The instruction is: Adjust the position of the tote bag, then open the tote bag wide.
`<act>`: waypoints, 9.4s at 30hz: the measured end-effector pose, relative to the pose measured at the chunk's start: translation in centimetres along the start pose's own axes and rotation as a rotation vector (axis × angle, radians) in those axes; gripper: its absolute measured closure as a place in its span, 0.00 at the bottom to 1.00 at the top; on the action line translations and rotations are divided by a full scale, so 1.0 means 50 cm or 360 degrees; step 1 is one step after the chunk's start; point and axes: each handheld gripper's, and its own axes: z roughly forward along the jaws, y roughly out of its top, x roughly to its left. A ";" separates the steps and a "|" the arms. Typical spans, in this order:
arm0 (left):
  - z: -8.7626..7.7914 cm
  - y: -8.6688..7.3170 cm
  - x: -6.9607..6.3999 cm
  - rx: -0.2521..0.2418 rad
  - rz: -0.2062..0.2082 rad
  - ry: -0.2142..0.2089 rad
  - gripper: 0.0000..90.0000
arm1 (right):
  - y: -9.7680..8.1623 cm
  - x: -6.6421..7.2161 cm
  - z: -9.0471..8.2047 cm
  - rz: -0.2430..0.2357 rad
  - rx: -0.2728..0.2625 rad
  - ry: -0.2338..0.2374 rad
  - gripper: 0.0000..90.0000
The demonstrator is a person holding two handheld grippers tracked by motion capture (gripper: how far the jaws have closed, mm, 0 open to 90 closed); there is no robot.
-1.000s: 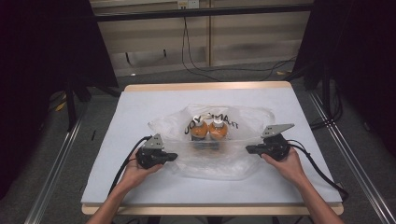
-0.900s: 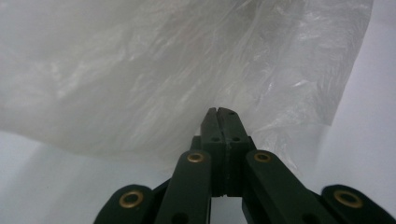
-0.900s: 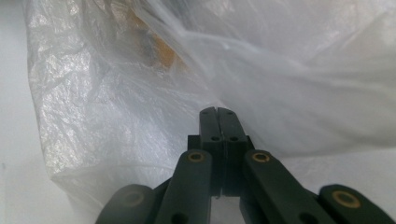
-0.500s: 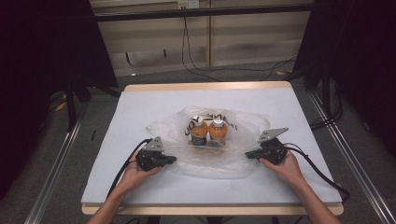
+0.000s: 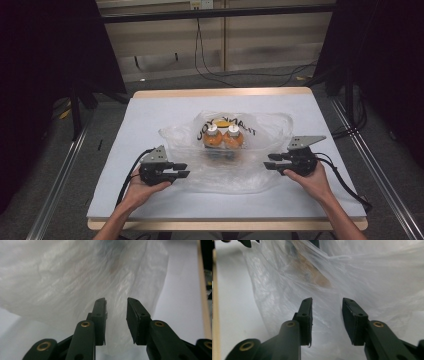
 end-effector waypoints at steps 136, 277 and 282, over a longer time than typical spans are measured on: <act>0.152 0.056 0.061 0.0629 0.0237 0.0097 1.00 | 0.077 -0.019 0.170 -0.0305 0.0674 -0.0059 1.00; 0.161 0.124 -0.021 0.0024 0.0069 -0.0129 0.99 | 0.122 -0.036 0.089 -0.0135 0.0074 0.0034 1.00; 0.187 0.130 -0.027 0.0041 0.0079 -0.0097 1.00 | 0.131 -0.048 0.113 -0.0123 0.0092 0.0056 1.00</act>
